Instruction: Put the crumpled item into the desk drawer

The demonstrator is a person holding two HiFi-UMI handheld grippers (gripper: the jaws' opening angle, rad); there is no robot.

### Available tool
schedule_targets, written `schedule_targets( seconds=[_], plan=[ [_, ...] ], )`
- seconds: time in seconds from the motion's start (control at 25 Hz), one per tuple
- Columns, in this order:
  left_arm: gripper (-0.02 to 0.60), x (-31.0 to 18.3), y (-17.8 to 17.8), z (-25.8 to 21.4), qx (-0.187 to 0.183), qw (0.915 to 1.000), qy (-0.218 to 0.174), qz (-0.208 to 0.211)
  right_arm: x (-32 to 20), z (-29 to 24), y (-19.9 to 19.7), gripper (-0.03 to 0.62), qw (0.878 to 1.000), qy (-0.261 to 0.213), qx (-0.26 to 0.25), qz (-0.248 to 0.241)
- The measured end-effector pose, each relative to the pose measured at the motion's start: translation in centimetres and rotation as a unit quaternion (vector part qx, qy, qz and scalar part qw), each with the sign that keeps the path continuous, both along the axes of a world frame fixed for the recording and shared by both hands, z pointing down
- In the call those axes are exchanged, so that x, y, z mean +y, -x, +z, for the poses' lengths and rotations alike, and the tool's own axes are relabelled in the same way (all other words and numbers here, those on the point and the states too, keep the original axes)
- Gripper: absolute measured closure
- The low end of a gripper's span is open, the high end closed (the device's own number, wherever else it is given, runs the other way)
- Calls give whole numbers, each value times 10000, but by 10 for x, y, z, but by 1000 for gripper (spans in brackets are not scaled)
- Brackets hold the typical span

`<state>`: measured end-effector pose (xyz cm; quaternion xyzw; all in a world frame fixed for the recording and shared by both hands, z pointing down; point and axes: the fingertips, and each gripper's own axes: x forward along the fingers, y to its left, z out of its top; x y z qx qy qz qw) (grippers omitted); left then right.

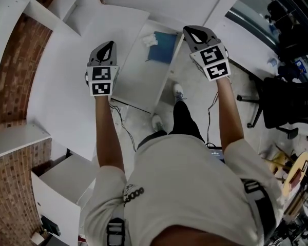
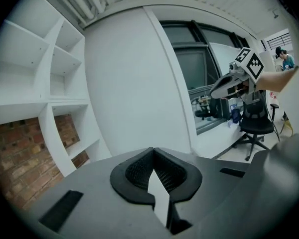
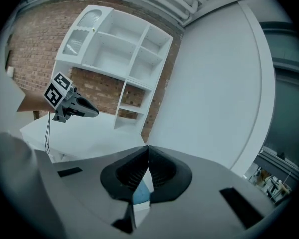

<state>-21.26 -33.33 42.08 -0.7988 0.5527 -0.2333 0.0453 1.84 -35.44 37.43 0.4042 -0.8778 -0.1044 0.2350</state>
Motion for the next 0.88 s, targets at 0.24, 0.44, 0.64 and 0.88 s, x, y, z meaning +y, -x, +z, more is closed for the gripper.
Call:
schedule_targets(
  seconds=[0.24,0.44,0.64,0.88],
  plan=[
    [563,44,5,-44,185,9988,-449,50,41,-31,8,588,9995,-318,29,-37],
    [563,79,12,-76,302,9965,-777,44,72,-59,16,588,9981,-600,-19,-104],
    [563,106,26,-99,357,9945,-983,-57,97,-79,30,588,9965,-803,-9,-248],
    [563,126,34,-123,224,9936,-1109,-58,114,-93,38,588,9957,-893,-110,-240]
  ],
)
